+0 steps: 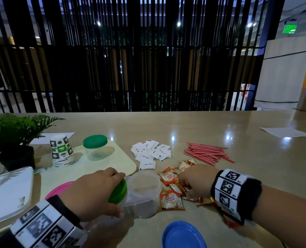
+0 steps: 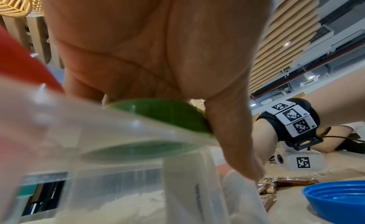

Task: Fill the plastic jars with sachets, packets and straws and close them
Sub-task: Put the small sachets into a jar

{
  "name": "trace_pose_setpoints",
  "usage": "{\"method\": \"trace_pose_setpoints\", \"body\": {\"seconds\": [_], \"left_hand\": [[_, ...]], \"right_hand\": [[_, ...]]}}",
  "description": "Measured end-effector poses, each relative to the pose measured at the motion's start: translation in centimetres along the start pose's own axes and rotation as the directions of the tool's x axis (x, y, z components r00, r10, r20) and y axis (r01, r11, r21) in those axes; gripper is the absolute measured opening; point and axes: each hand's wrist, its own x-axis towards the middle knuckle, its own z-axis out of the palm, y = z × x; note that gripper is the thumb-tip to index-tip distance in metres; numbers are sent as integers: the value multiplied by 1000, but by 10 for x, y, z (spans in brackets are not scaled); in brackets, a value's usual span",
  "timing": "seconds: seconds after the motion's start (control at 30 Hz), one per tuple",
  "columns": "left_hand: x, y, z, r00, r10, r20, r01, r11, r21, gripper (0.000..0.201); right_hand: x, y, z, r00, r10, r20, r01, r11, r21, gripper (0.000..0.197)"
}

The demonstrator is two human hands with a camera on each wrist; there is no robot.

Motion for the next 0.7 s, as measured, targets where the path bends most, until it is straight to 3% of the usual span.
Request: {"method": "trace_pose_setpoints", "body": {"seconds": [0.3, 0.5, 0.7], "left_hand": [[0, -2, 2, 1000, 6, -17, -6, 1000, 8, 94], [1, -2, 3, 1000, 7, -20, -7, 1000, 10, 95], [1, -3, 4, 1000, 10, -20, -10, 1000, 13, 96]], "right_hand": [[1, 2, -4, 988, 20, -155, -18, 1000, 15, 9], [-3, 19, -8, 943, 111, -314, -62, 985, 160, 13], [-9, 33, -3, 934, 129, -333, -37, 963, 267, 14]]}}
